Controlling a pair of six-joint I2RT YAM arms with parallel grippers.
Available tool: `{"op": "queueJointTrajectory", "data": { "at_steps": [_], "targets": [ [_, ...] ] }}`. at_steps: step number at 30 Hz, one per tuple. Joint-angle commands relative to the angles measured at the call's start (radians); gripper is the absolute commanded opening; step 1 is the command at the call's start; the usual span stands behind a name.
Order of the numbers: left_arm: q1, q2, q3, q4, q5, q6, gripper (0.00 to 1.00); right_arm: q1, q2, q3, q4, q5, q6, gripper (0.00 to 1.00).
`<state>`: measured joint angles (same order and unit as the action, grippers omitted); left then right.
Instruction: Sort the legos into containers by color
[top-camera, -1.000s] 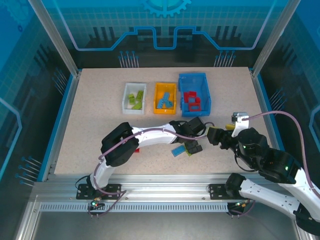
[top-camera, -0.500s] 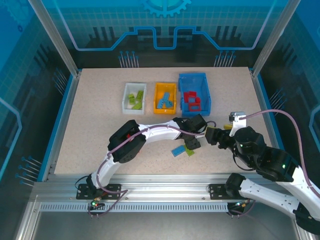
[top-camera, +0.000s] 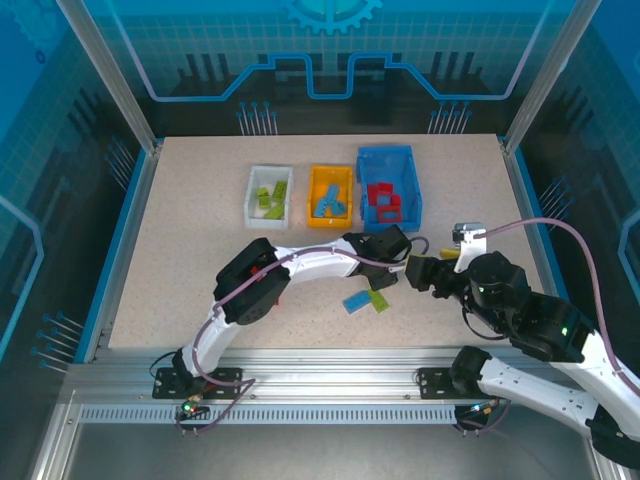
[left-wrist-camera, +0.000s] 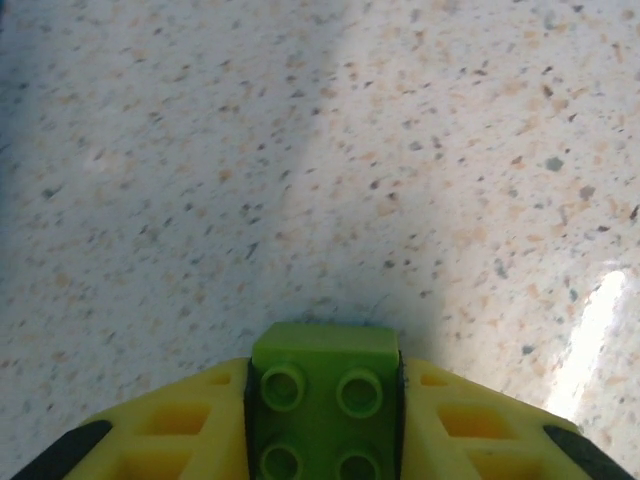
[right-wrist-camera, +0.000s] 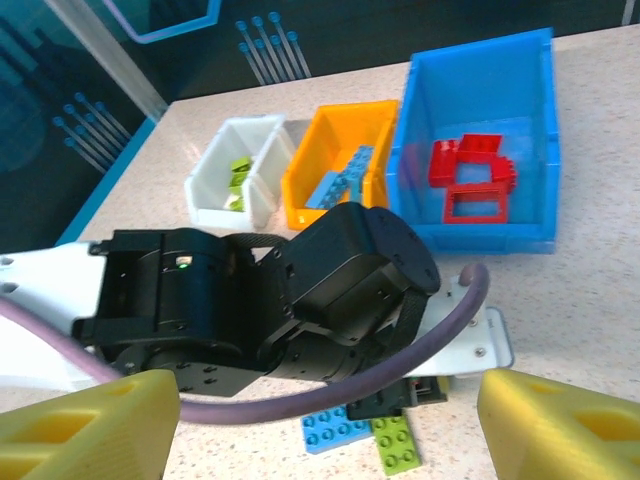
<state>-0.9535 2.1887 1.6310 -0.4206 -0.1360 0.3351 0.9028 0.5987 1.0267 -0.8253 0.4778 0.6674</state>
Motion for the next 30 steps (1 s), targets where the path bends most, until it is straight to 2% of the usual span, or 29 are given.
{"op": "queueJointTrajectory", "data": {
  "at_steps": [1, 7, 13, 19, 24, 30],
  "targets": [
    [0.055, -0.179, -0.055, 0.049, -0.012, -0.096, 0.30, 0.011, 0.017, -0.015, 0.096, -0.109, -0.068, 0.79],
    [0.237, -0.442, -0.223, 0.062, 0.037, -0.295, 0.29, 0.009, 0.109, -0.032, 0.179, -0.209, -0.102, 0.78],
    [0.497, -0.499, -0.272, 0.015, 0.057, -0.397, 0.29, 0.012, 0.287, -0.031, 0.333, -0.348, -0.104, 0.77],
    [0.679, -0.366, -0.153, -0.017, 0.060, -0.461, 0.28, 0.043, 0.445, 0.006, 0.452, -0.362, -0.105, 0.77],
    [0.740, -0.190, 0.017, -0.093, 0.036, -0.475, 0.29, 0.045, 0.545, 0.044, 0.484, -0.357, -0.095, 0.76],
    [0.766, -0.042, 0.169, -0.142, 0.042, -0.499, 0.32, 0.046, 0.596, 0.056, 0.509, -0.366, -0.089, 0.76]
  ]
}}
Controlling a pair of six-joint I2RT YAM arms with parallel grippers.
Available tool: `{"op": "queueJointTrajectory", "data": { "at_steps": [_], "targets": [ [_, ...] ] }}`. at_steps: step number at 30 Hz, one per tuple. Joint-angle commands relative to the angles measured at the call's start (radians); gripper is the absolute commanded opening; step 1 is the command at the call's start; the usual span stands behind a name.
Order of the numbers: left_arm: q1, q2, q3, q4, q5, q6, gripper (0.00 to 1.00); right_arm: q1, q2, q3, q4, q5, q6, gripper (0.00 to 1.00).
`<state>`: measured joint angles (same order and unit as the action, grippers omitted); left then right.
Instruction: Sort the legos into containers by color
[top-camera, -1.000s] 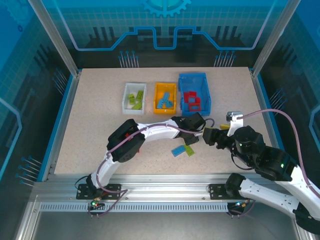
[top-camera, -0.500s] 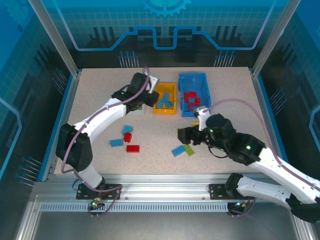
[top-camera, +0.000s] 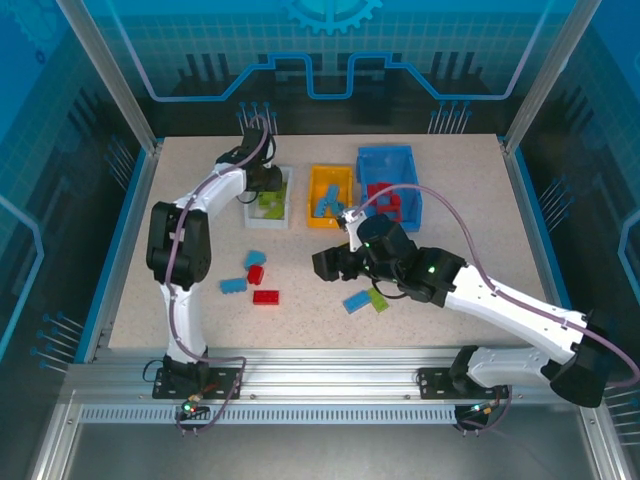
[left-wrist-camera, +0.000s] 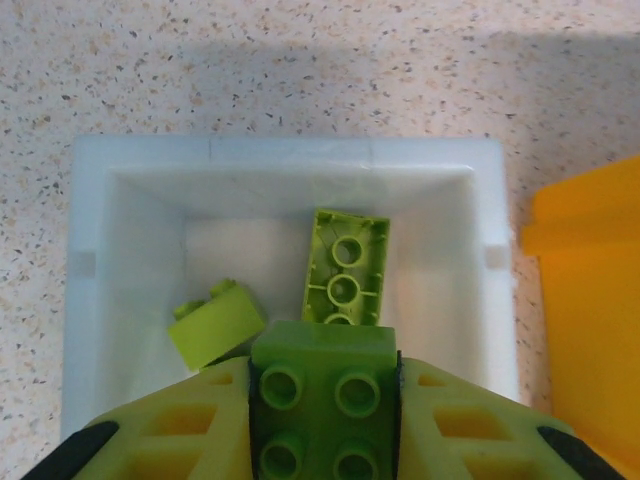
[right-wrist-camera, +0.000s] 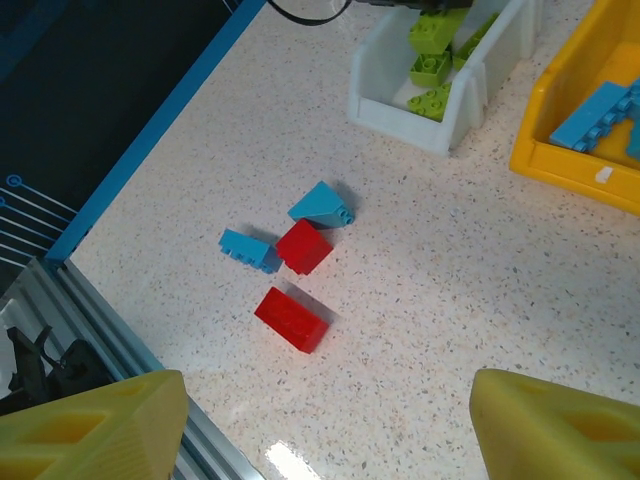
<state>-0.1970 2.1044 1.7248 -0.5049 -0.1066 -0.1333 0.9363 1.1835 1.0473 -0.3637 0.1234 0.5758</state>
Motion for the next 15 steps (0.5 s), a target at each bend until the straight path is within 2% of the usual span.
{"op": "queueJointTrajectory", "data": {
  "at_steps": [1, 6, 11, 15],
  "targets": [
    [0.011, 0.055, 0.091, -0.064, 0.013, -0.032, 0.34, 0.013, 0.015, 0.035, 0.048, -0.012, 0.003, 0.76],
    [0.010, 0.045, 0.092, -0.078, 0.031, -0.053, 0.59, 0.010, 0.044, 0.037, 0.024, -0.009, 0.000, 0.77],
    [0.005, -0.072, 0.015, -0.049, 0.071, -0.084, 0.68, 0.010, 0.101, 0.065, -0.009, 0.008, -0.003, 0.77],
    [-0.004, -0.209, -0.071, -0.035, 0.089, -0.128, 0.72, 0.023, 0.182, 0.098, -0.020, 0.039, 0.053, 0.76]
  ]
}}
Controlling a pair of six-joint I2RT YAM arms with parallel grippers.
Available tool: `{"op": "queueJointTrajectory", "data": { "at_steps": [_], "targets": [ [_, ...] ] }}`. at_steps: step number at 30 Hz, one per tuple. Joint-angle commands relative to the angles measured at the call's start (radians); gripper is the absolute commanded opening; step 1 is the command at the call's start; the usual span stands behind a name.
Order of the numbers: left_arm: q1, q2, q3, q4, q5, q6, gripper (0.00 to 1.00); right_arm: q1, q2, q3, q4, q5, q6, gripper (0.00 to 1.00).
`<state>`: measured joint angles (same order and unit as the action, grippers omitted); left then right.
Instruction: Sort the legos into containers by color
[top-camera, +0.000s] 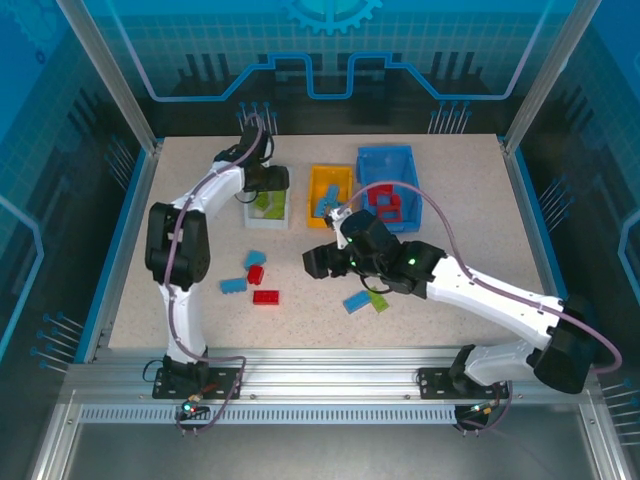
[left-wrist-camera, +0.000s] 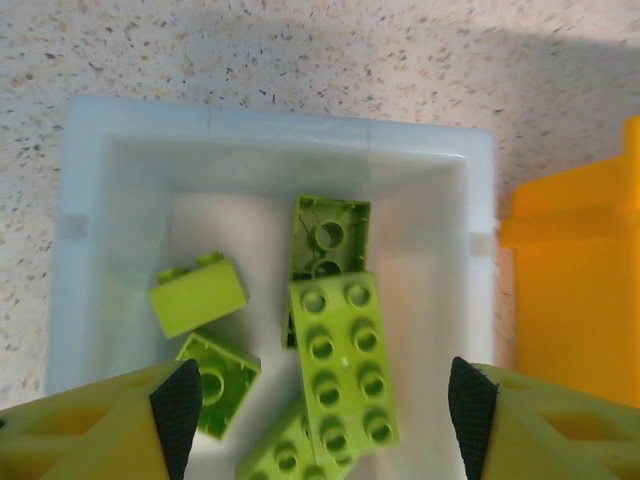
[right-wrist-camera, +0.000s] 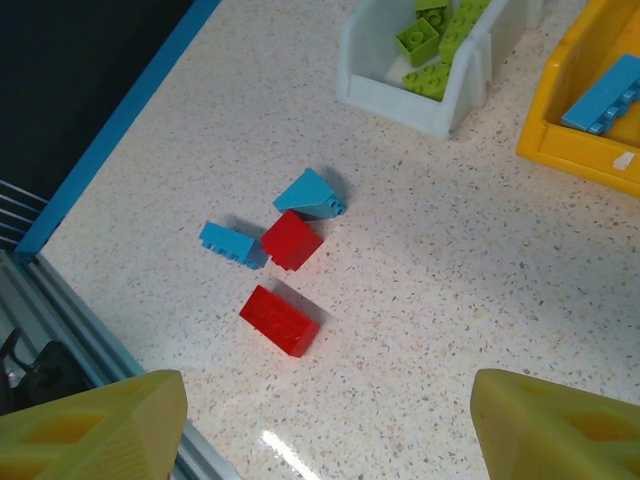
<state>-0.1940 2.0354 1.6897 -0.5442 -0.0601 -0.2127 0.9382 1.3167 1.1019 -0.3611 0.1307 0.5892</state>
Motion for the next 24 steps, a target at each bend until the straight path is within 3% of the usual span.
{"op": "queueJointTrajectory", "data": {
  "at_steps": [1, 6, 12, 19, 24],
  "targets": [
    [-0.013, -0.187, -0.067, 0.009, 0.043, -0.063, 0.73, 0.030, 0.081, 0.064, -0.036, 0.052, 0.065, 0.75],
    [-0.038, -0.440, -0.251, 0.021, 0.057, -0.141, 0.75, 0.083, 0.213, 0.145, -0.035, 0.101, 0.088, 0.71],
    [-0.053, -0.770, -0.468, -0.022, 0.027, -0.237, 0.78, 0.098, 0.405, 0.277, -0.099, 0.130, 0.090, 0.75],
    [-0.056, -1.139, -0.636, -0.152, -0.055, -0.366, 0.78, 0.148, 0.664, 0.518, -0.187, 0.140, 0.011, 0.81],
    [-0.056, -1.298, -0.698, -0.225, -0.057, -0.410, 0.78, 0.160, 0.815, 0.668, -0.252, 0.114, 0.049, 0.80]
  ]
}}
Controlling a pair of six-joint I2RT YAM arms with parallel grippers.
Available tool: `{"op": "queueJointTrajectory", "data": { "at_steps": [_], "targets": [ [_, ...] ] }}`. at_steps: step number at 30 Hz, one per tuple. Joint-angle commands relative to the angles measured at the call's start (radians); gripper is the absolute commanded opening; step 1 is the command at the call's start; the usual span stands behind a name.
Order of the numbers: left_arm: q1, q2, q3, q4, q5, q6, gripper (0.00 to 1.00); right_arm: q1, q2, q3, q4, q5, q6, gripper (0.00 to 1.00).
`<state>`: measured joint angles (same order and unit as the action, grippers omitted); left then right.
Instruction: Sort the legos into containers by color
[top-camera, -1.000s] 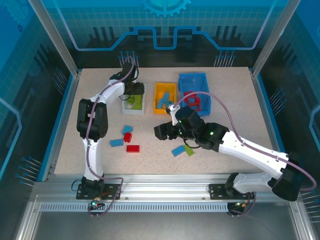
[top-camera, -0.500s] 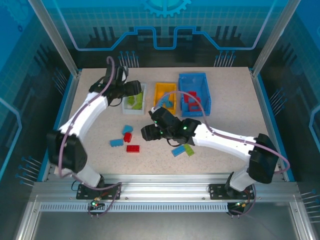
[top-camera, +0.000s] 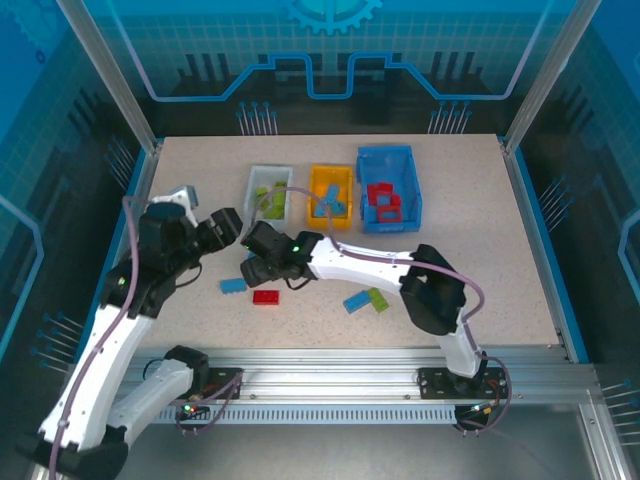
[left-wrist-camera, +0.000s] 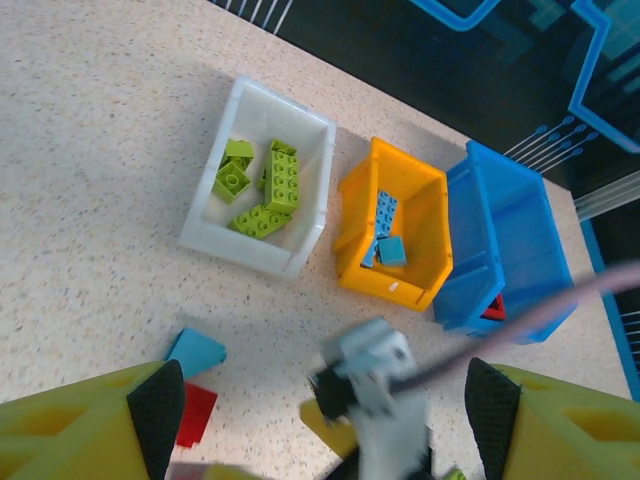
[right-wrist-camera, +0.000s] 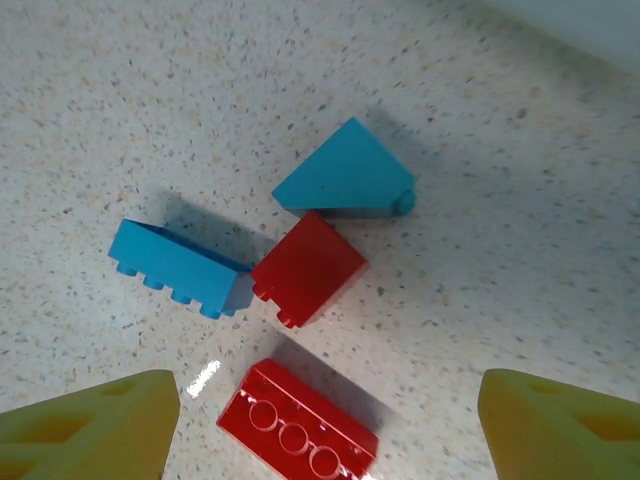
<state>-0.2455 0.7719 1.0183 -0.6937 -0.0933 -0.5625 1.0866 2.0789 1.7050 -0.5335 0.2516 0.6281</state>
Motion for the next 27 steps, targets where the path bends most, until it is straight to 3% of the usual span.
{"op": "queueJointTrajectory", "data": {
  "at_steps": [1, 12, 27],
  "targets": [
    [-0.005, -0.049, -0.030, -0.089, -0.019, -0.062, 0.78, 0.011, 0.076, 0.087, -0.081, -0.013, 0.026, 0.80],
    [-0.005, -0.126, -0.078, -0.159, -0.002, -0.062, 0.78, -0.024, 0.281, 0.288, -0.119, -0.110, 0.212, 0.72],
    [-0.011, -0.108, -0.060, -0.144, 0.025, -0.059, 0.78, -0.048, 0.347, 0.320, -0.192, -0.084, 0.317, 0.50]
  ]
}}
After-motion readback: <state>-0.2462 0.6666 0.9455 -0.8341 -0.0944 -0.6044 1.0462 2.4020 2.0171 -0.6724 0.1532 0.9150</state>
